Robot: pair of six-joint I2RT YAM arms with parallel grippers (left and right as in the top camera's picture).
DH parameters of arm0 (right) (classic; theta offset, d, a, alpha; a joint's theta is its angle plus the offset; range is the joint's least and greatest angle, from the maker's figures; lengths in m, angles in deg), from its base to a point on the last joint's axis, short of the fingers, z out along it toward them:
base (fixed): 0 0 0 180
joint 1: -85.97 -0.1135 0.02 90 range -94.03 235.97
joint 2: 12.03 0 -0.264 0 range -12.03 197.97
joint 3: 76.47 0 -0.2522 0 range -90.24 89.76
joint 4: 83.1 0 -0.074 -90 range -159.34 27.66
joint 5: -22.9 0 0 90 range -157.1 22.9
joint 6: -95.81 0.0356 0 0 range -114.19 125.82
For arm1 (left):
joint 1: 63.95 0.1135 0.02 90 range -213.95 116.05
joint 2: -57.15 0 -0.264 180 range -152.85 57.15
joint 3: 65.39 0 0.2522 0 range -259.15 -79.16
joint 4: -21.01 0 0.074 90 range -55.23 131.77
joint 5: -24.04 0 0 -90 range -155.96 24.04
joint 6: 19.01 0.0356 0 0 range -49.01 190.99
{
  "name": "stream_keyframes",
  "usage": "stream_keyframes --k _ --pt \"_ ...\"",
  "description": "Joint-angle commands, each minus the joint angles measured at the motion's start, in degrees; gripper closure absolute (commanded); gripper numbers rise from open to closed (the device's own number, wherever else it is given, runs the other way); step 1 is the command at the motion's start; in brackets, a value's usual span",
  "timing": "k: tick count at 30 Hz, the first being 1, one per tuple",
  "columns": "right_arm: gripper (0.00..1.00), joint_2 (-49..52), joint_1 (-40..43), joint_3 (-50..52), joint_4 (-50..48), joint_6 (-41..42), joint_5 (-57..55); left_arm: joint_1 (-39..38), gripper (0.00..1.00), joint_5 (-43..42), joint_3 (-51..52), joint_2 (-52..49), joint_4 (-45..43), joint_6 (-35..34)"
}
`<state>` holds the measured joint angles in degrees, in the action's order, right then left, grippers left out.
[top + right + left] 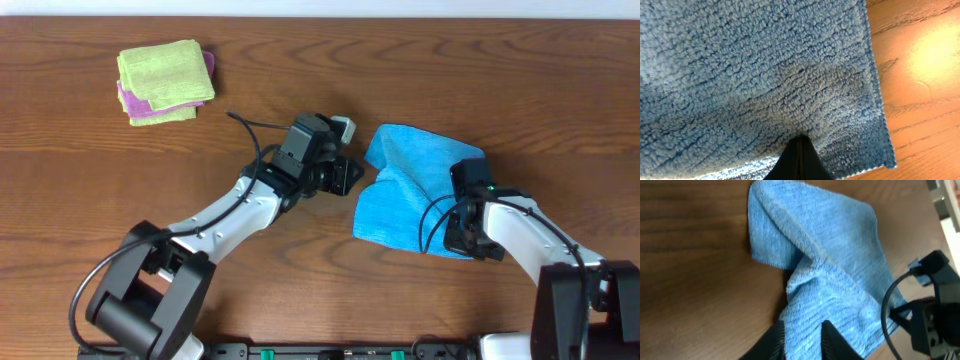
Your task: Fold the cloth
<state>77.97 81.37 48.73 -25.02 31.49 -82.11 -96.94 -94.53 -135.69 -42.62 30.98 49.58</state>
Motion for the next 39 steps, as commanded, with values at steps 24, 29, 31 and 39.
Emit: stream_keyframes --k 24,29,31,39 --pt "0.99 2.27 0.76 2.43 -1.62 -1.77 3.06 3.89 0.64 -11.85 -4.52 -15.37 -10.64 -9.51" --pt "0.98 2.27 0.76 2.43 -1.62 -2.14 3.50 3.89 0.64 -12.04 -8.26 -17.99 -10.56 -9.55" --pt "0.98 2.27 0.76 2.43 -1.66 -2.16 3.69 3.89 0.64 -12.20 -9.31 -18.93 -10.49 -10.01" --pt "0.98 2.27 -1.44 2.43 -2.32 -2.62 4.07 3.87 0.64 -13.68 -11.89 -22.84 -10.62 -11.45"
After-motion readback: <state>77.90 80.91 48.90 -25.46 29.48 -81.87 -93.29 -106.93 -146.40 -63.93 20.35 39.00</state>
